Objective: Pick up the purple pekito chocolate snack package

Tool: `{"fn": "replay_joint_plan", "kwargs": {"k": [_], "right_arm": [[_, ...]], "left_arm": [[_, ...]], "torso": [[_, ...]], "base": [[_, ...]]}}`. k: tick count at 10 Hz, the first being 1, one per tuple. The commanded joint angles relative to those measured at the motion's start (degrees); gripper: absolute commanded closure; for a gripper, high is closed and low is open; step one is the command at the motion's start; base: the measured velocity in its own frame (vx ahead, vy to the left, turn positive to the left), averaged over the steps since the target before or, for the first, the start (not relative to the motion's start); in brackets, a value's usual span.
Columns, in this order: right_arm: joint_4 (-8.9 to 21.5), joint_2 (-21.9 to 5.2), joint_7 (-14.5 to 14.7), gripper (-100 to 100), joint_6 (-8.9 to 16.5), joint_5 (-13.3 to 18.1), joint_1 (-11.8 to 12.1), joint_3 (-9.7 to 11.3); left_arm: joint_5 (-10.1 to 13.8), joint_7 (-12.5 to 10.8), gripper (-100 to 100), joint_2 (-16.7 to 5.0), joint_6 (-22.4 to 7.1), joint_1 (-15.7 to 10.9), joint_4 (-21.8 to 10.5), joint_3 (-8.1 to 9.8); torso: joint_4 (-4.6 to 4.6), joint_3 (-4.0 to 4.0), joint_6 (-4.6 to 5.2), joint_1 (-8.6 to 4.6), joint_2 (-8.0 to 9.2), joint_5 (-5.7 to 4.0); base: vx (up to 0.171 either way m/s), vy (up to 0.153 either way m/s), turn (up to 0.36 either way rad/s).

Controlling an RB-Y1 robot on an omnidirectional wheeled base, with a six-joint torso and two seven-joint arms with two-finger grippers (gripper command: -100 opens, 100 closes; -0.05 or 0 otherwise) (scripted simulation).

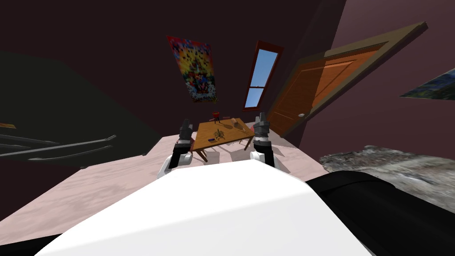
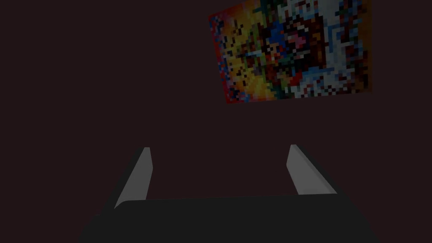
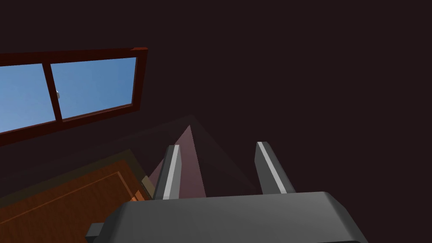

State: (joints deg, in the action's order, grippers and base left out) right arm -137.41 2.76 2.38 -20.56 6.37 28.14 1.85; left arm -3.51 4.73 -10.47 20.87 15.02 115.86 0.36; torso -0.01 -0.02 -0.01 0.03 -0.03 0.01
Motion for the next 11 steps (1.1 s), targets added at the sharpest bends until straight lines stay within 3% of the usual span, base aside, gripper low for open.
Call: {"fn": "replay_joint_plan", "kwargs": {"k": [1,4,7,9,10,11], "right_arm": [[0.0,0.0,0.0,0,0.0,0.0,0.0,0.0],[0.0,0.0,0.0,0,0.0,0.0,0.0,0.0],[0.0,0.0,0.0,0,0.0,0.0,0.0,0.0],[0.0,0.0,0.0,0,0.0,0.0,0.0,0.0],[0.0,0.0,0.0,0,0.0,0.0,0.0,0.0],[0.0,0.0,0.0,0,0.0,0.0,0.0,0.0]], "left_arm": [[0.2,-0.2,-100,-0.7,-2.9,-2.0,-2.9,-0.01],[0.4,-0.3,-100,-1.3,-6.5,-3.9,-6.0,0.06],[1.0,-0.8,-100,-2.3,-11.9,-7.9,-10.6,0.25],[1.0,-0.8,-100,-2.3,-12.4,-7.9,-11.8,0.25],[1.3,-1.0,-100,-2.8,-15.5,-10.0,-13.7,0.37],[1.3,-1.0,-100,-2.8,-15.5,-10.0,-14.9,0.37]], "torso": [[0.00,0.00,0.00,0.00,0.00,0.00],[0.00,0.00,0.02,-0.02,0.00,0.00],[0.00,0.01,-0.01,-0.01,0.01,0.00],[0.00,0.00,-0.01,-0.02,0.00,0.00],[0.00,0.01,-0.01,-0.02,0.01,0.00],[0.00,0.00,0.00,-0.02,0.00,-0.01]], "base": [[-0.001,0.006,-0.045],[0.000,0.005,-0.045],[0.002,0.004,-0.047],[0.002,0.003,-0.018],[0.003,0.001,-0.045],[0.004,0.003,-0.039]]}}
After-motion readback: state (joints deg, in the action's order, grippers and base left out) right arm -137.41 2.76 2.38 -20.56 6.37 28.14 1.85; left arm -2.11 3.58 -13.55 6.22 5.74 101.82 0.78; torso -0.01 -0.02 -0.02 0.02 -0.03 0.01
